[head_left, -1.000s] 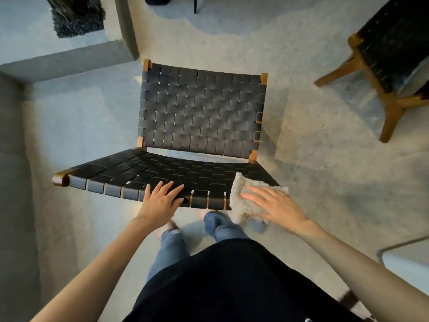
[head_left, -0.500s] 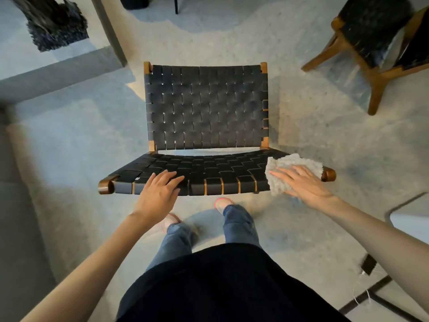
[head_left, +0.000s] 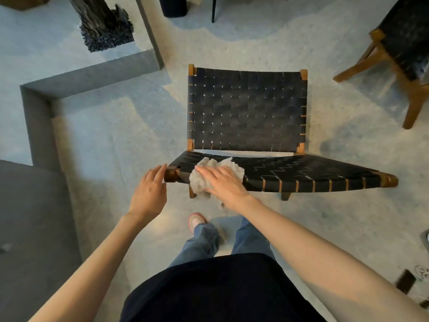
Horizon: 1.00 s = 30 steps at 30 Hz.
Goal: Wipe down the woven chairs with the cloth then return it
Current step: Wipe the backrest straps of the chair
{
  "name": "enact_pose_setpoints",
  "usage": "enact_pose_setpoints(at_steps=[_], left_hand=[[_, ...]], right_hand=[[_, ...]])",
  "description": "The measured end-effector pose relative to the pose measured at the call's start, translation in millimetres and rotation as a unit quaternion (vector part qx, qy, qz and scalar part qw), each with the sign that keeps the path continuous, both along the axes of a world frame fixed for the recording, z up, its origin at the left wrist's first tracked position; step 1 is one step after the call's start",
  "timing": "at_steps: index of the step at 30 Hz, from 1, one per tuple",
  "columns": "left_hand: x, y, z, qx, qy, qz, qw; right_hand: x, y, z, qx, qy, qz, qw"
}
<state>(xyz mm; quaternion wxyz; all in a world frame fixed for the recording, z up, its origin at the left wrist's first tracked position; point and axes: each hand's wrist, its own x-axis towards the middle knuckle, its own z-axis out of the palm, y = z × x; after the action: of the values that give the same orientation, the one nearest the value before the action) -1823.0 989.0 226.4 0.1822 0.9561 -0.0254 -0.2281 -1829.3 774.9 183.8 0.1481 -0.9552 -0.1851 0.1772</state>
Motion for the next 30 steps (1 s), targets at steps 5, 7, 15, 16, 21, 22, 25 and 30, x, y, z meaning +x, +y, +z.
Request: enact_pose_setpoints(at_steps=[5,7,15,16,21,22,25,30], left_hand=[[-8.3,42.0,0.5,-0.058,0.048,0.039,0.996],[-13.5,55.2,-0.2,-0.082,0.042,0.075,0.993],[-25.1,69.2,-7.5,-0.131,0.033,0.159,0.978],[-25.1,69.4,-7.6,-0.133,0.030,0.164,0.977],[-25.9,66.6,-8.6,-0.149,0.028,0.164,0.975],[-26.4,65.8,-8.2,-0.149,0.028,0.160,0.975],[-26.7,62.1,-6.0,-0.150,0.023,0.151,0.977],[-24.4,42.6,0.8,-0.166,0.014,0.123,0.978]], right_hand=[[29.8,75.8,6.2,0.069,0.042,0.001,0.997],[31.0,75.4,6.7,0.110,0.053,0.000,0.992],[52.1,110.9,-4.3,-0.044,0.017,0.118,0.992],[56.6,113.5,-6.1,-0.060,0.001,0.133,0.989],[52.1,103.3,-6.0,-0.050,-0.022,0.160,0.986],[49.4,100.5,-5.8,-0.044,-0.033,0.158,0.986],[45.6,87.4,0.0,-0.021,-0.024,0.154,0.988],[43.5,54.9,16.9,0.029,0.031,0.091,0.995]])
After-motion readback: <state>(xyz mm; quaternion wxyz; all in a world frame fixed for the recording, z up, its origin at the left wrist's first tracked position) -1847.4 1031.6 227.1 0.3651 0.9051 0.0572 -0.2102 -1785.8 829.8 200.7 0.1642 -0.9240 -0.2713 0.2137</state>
